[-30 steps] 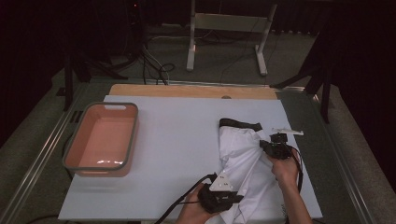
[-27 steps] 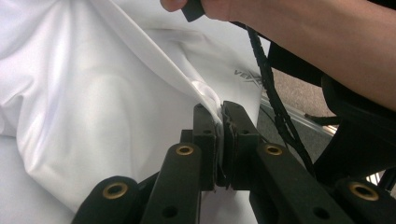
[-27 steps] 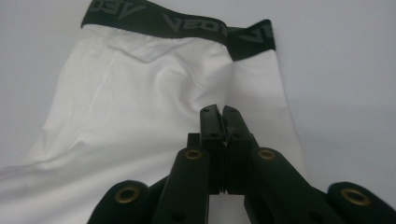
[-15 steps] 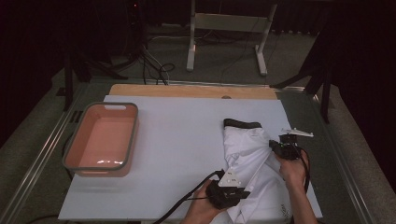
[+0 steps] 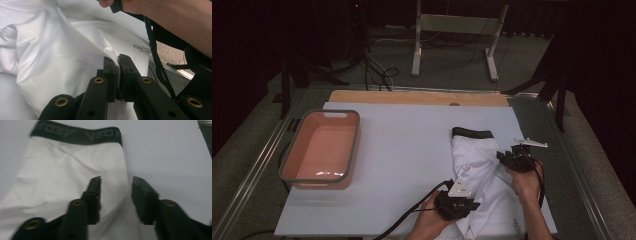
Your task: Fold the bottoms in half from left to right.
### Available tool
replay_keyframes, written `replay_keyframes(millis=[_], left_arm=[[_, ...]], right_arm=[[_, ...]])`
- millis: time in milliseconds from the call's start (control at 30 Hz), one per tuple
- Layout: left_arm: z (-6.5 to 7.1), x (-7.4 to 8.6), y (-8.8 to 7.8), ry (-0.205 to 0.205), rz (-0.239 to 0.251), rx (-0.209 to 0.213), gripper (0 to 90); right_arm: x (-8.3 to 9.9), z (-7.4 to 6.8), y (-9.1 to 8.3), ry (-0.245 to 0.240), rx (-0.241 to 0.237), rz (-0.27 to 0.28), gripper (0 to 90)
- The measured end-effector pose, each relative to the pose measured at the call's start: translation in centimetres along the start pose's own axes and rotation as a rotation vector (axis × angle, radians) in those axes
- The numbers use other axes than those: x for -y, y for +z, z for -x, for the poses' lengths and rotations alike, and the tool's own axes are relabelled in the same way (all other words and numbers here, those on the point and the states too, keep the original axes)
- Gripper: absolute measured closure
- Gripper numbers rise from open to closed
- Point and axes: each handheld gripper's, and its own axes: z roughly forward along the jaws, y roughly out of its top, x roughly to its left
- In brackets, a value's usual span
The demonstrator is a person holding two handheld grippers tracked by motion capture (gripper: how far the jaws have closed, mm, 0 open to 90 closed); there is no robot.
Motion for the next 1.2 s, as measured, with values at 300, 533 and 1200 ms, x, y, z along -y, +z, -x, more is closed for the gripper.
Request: replay_keyframes(millis=[300,533,1200], left_arm=[[0.2,-0.2,0.3,0.008,-0.002,0.011,84.4],[0.5,-0.7,0.4,0.02,-0.002,0.028,84.4],[2.0,-2.7,1.3,0.057,0.016,0.063,84.5]], right_arm=[[0.7,-1.4,-1.6,-0.04,-0.034,-0.014,39.4],[1.6,-2.4,-2.4,-0.079,-0.051,-0.023,34.4],[2.9,-2.6,-3.9,-0.095,-0.09,-0.078,86.9]])
